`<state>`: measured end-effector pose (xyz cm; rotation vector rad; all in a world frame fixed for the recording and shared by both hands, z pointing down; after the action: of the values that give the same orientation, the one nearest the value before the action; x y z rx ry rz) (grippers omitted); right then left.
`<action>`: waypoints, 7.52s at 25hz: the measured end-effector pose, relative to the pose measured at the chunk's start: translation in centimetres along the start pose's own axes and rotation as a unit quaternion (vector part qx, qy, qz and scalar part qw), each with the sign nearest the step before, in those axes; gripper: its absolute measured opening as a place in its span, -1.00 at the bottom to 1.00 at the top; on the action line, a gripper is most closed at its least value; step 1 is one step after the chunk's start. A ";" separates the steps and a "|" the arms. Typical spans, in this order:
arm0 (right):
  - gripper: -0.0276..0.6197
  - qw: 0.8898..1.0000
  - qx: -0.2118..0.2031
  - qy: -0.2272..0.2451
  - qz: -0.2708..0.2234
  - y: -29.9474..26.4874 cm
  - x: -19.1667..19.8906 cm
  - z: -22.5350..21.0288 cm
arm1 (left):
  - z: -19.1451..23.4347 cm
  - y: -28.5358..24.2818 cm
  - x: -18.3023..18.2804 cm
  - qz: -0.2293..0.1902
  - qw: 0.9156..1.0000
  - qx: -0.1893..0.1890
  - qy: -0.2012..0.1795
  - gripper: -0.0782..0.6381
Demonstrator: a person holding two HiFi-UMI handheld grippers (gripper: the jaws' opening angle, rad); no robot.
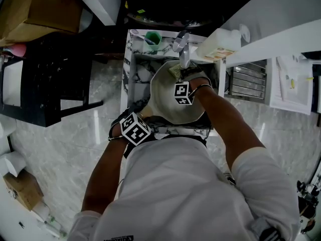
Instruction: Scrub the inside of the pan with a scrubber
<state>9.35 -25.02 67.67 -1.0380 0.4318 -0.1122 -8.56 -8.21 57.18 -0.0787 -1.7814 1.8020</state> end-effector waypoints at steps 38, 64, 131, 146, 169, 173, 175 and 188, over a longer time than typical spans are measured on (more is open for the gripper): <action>-0.71 0.787 -0.462 -0.386 0.134 6.1 1.4 9.7 | -0.4 -0.5 0.3 0.003 1.000 -0.001 -0.004 -0.23; -0.71 0.496 -0.652 -0.570 -0.060 10.1 -1.3 9.0 | -0.5 -0.3 0.4 0.005 1.000 -0.004 -0.008 -0.22; -0.70 0.591 -0.479 -0.603 -0.240 5.8 -4.9 5.8 | -0.2 -0.1 0.1 0.000 1.000 -0.010 -0.011 -0.22; -0.70 0.596 -0.495 -0.595 -0.216 6.9 -4.4 7.3 | -0.2 -0.1 0.1 0.001 1.000 -0.015 -0.013 -0.22; -0.70 0.862 -0.202 -0.444 -0.141 4.1 1.5 2.2 | -0.2 -0.2 0.1 0.003 1.000 -0.021 -0.016 -0.22; -0.70 0.864 -0.218 -0.438 -0.121 2.8 1.2 3.1 | -0.3 0.0 -0.1 0.000 1.000 -0.016 -0.015 -0.22; -0.70 0.860 -0.227 -0.441 -0.120 2.5 1.3 3.2 | -0.3 0.0 -0.1 0.000 1.000 -0.016 -0.015 -0.22; -0.70 0.820 -0.304 -0.479 -0.078 3.0 1.7 5.4 | -0.3 -0.1 0.1 0.002 1.000 -0.010 -0.012 -0.22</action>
<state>12.72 -19.58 66.97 -1.6025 -0.5914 0.4314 -8.45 -7.93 57.30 -0.0698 -1.8176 1.7940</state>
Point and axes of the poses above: the fingertips, and each gripper's own axes: y backward along the fingers, z to its left, x out of its underside, the point moved 9 cm from there along y, backward along the fingers, and after that the axes turned 9 degrees about -y, right-handed, at the moved point
